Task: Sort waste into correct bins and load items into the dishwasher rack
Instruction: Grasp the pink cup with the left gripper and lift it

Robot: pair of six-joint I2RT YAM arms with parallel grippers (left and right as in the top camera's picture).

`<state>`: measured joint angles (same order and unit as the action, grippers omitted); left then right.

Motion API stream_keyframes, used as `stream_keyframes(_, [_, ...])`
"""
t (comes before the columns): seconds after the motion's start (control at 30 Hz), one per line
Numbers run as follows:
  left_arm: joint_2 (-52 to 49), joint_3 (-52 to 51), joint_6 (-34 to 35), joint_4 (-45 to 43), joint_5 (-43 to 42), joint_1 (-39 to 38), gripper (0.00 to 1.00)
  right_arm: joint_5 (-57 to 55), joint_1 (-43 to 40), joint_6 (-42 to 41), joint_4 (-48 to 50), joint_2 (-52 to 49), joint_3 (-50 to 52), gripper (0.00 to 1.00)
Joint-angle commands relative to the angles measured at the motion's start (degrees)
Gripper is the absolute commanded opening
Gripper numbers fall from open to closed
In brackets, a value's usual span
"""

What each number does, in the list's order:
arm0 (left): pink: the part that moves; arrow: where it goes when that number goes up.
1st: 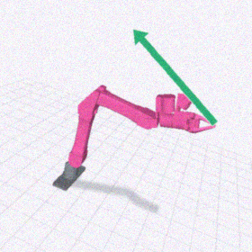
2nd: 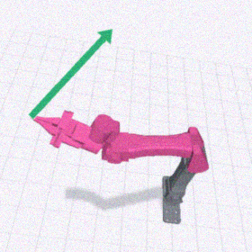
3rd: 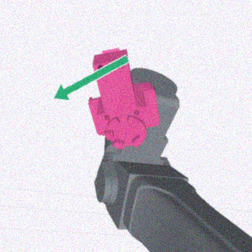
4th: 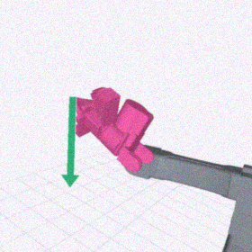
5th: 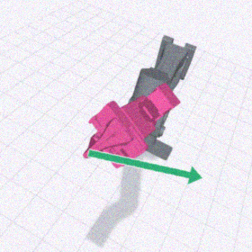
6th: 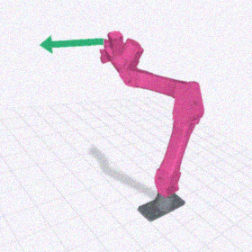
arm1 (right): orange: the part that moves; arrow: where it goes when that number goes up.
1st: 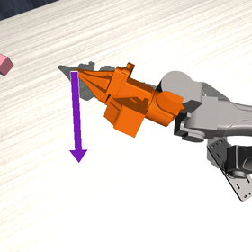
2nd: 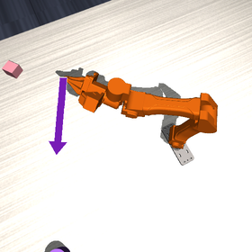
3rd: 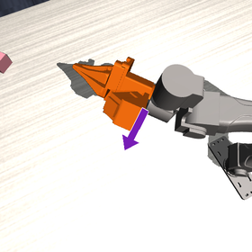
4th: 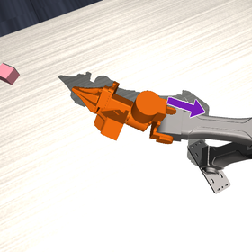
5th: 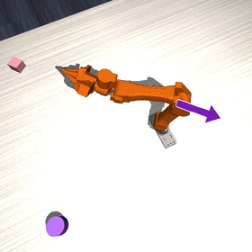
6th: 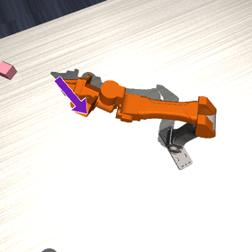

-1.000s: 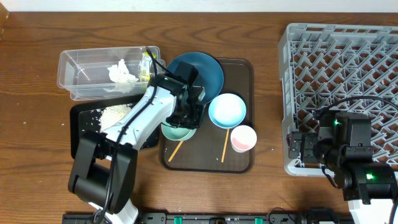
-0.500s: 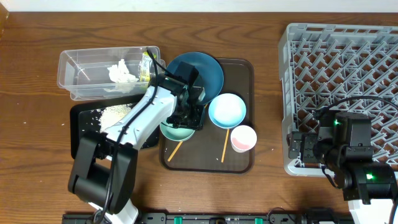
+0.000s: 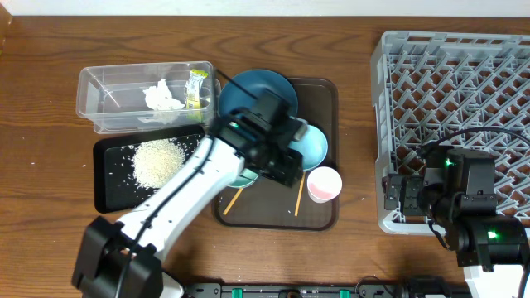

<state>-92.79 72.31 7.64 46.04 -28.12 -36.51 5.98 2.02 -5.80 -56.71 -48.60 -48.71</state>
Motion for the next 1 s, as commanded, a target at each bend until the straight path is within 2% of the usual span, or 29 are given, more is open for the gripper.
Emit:
stream_keyframes(0.0, [-2.05, 0.57, -0.66, -1.62, 0.81, -3.89, 0.46, 0.0, 1.16, 0.48, 0.11, 0.2, -0.98, 0.99])
stream_keyframes(0.2, [-4.92, 0.55, 1.7, -2.03, 8.63, -7.87, 0.46, 0.02, 1.16, 0.48, 0.02, 0.2, -0.98, 0.99])
stream_keyframes(0.5, [-11.13, 0.55, 3.91, -3.78, 9.35, -8.7, 0.46, 0.02, 1.16, 0.48, 0.0, 0.2, -1.01, 0.99])
stream_keyframes(0.53, [-11.45, 0.55, 3.96, -4.09, 9.35, -8.68, 0.44, 0.02, 1.16, 0.48, -0.04, 0.2, -0.98, 0.99])
stream_keyframes(0.8, [-11.47, 0.57, 4.11, -5.22, 9.38, -8.68, 0.06, 0.02, 1.16, 0.48, -0.35, 0.2, -1.01, 0.99])
stream_keyframes(0.97, [-10.4, 0.57, 5.42, -4.79, 9.35, -7.78, 0.06, 0.0, 1.16, 0.5, -0.35, 0.2, -1.01, 0.99])
